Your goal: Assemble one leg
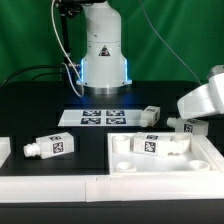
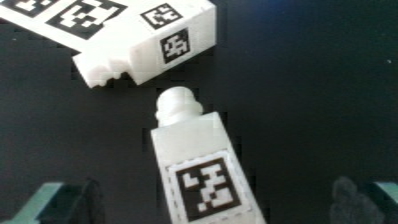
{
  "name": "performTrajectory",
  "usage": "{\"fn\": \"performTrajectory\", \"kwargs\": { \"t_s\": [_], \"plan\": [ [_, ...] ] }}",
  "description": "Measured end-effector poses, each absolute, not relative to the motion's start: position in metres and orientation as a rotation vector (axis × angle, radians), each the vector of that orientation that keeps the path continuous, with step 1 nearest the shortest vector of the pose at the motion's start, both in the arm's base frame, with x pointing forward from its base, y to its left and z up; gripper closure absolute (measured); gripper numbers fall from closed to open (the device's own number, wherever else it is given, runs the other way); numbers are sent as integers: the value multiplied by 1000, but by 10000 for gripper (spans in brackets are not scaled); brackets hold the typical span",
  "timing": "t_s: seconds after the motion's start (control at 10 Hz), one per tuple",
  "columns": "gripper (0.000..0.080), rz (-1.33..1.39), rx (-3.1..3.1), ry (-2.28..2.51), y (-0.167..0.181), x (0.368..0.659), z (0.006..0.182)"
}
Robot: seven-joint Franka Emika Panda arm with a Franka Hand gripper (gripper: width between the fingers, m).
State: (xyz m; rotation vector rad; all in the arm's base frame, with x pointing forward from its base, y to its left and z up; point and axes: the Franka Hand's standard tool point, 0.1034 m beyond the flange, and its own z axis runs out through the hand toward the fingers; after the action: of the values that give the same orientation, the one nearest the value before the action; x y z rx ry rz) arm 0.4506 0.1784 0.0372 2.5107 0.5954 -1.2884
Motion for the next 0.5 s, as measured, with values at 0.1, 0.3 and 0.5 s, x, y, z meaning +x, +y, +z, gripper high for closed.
{"fn": "performTrajectory", "kwargs": {
  "t_s": [0.1,0.3,0.5],
  "plan": [
    [151,-1280,2502,610,179,450,33],
    [151,-1269,2508,603,178,450,21],
    [151,-1261,2509,581,180,448,12]
  ]
}}
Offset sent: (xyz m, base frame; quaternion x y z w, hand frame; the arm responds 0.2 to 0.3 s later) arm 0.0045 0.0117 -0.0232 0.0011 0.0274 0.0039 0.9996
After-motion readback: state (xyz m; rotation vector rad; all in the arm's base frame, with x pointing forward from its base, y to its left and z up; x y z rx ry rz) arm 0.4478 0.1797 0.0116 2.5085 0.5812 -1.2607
